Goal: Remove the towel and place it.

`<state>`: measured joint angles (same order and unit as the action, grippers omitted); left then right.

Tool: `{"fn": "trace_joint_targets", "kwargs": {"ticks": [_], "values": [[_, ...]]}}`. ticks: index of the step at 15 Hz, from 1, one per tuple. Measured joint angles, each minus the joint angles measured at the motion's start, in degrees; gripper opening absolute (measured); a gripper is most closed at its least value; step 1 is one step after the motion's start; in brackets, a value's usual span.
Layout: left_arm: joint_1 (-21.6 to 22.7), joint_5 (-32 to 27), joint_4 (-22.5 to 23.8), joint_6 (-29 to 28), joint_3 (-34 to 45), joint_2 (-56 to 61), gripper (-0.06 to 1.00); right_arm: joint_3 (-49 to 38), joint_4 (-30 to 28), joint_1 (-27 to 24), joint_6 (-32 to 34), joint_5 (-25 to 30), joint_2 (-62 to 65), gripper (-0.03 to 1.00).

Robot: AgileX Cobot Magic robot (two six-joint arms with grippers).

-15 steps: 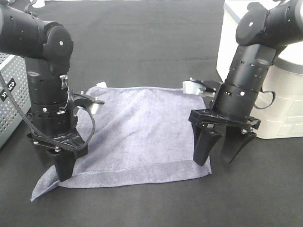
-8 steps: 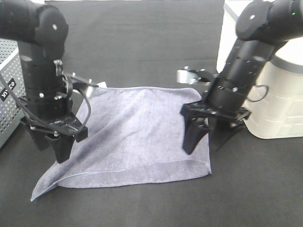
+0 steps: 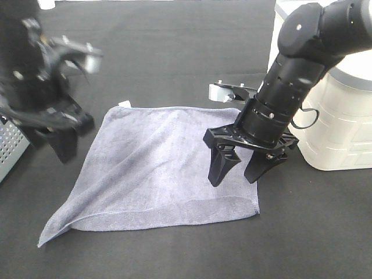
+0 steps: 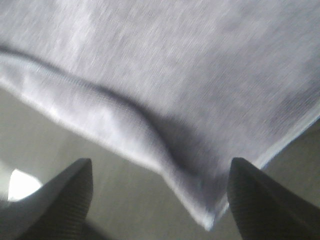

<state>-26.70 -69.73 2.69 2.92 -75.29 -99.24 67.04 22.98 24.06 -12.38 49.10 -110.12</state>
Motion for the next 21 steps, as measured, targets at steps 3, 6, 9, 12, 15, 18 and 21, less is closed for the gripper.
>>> {"fn": "trace_joint_targets", "kwargs": {"ticks": [3, 6, 9, 12, 15, 18, 21], "values": [[0.29, 0.0, 2.58, -1.55, 0.0, 4.53, 0.54, -4.98, -1.83, 2.58, 2.12, -11.97, 2.75, 0.72], [3.61, 0.0, 2.75, -1.78, 0.0, 5.73, 0.54, -9.22, -3.44, 3.78, 2.35, -18.33, 2.81, 0.72], [4.53, 0.0, 2.98, -1.89, 0.0, 5.73, 0.54, -11.0, -4.3, 3.9, 2.81, -21.26, 2.52, 0.72], [4.7, 0.0, 2.64, -1.89, 0.0, 5.79, 0.54, -13.75, -5.21, 3.9, 3.78, -22.57, 2.23, 0.72], [4.7, 0.0, 2.64, -1.72, 0.0, 5.79, 0.54, -13.98, -5.21, 3.9, 3.78, -16.62, 2.23, 0.71], [4.7, 0.0, 2.64, -1.49, 0.0, 5.79, 0.54, -14.04, -5.5, 3.9, 3.78, -9.17, 2.23, 0.68], [4.7, 0.0, 2.64, -1.49, 0.0, 5.79, 0.54, -14.15, -6.7, 4.24, 3.78, -2.58, 4.64, 0.67]]}}
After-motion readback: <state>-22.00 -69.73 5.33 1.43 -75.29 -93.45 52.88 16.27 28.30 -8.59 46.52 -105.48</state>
